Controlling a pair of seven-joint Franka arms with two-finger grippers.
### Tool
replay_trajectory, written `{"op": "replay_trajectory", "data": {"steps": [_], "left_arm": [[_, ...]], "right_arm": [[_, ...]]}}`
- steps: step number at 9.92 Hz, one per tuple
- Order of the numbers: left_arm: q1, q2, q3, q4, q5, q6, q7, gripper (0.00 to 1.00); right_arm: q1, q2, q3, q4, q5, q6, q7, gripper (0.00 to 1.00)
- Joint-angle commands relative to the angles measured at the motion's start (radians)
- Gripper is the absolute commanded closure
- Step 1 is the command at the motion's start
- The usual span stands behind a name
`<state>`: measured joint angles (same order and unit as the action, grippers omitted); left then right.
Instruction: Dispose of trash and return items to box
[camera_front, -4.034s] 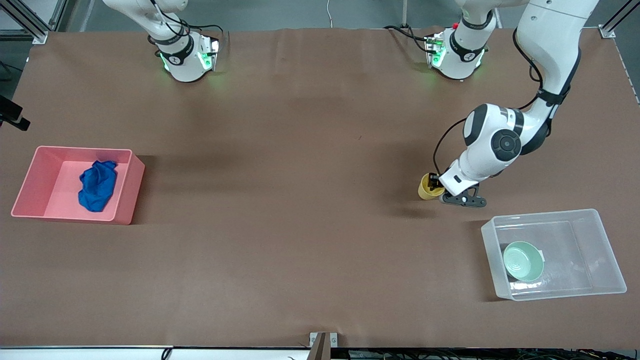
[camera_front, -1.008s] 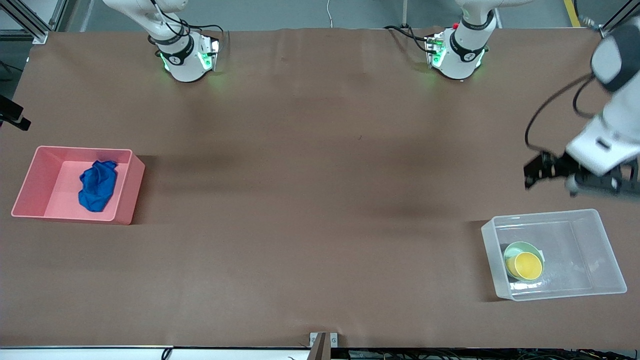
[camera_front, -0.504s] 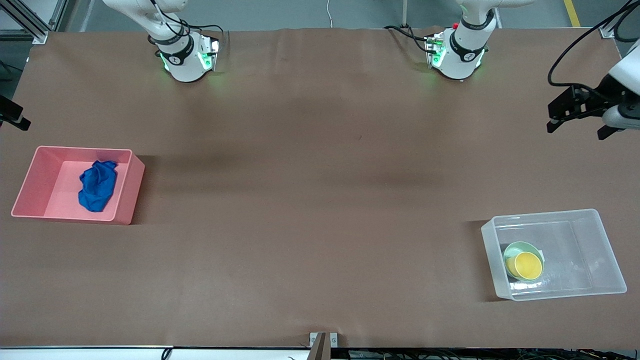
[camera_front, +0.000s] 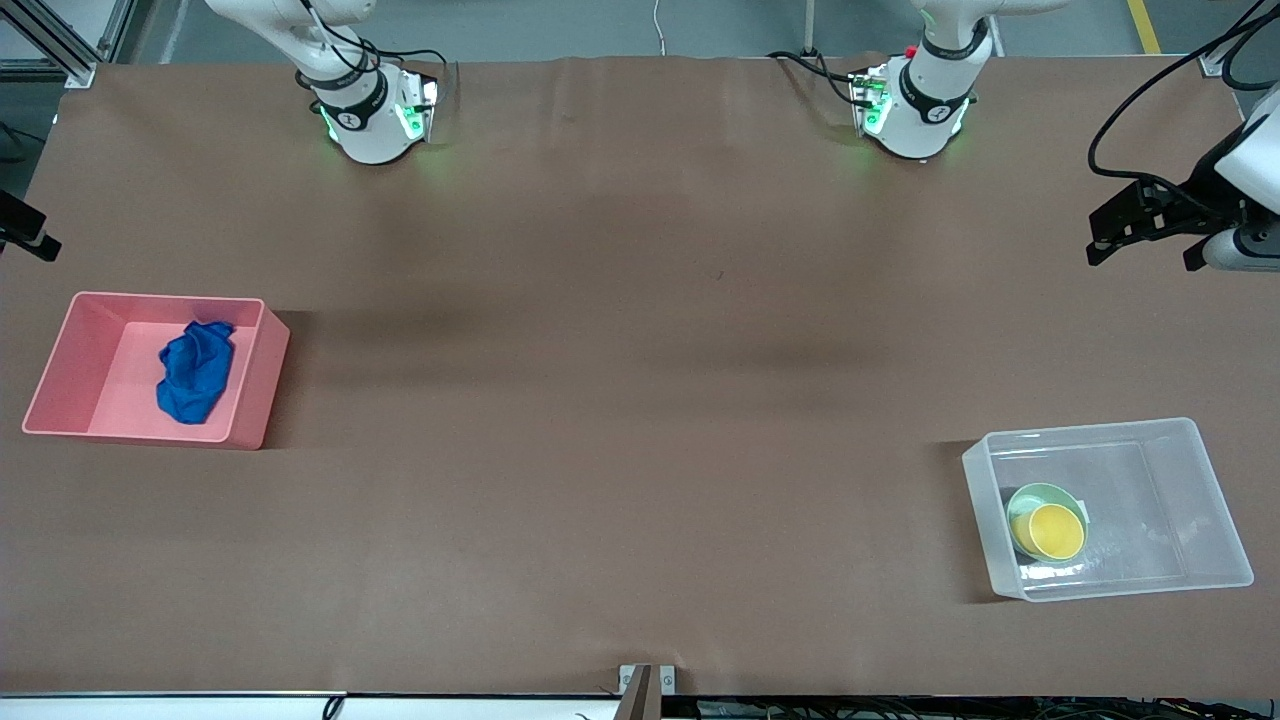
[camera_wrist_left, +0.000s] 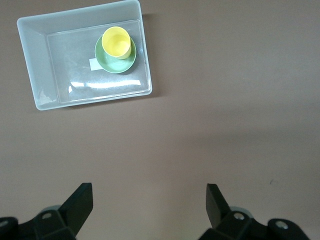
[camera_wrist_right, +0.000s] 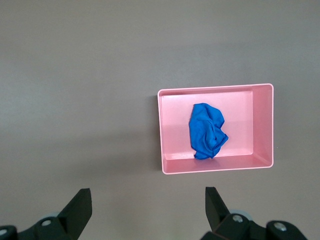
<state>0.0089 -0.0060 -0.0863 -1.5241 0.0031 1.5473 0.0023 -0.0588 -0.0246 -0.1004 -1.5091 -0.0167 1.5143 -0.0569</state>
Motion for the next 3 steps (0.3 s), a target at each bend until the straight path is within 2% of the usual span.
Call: {"op": "replay_trajectory", "data": {"steps": [1,3], "left_arm": [[0.005,0.000,0.000,-0.030,-0.009,-0.012,-0.008,0.00],[0.006,0.001,0.000,-0.030,-0.009,-0.013,-0.010,0.00]], "right_arm": [[-0.003,-0.009,0.002,0.003,-0.003,-0.003,-0.003,0.00],[-0.003,-0.008,0.002,0.004,-0.003,-0.003,-0.004,0.00]]}}
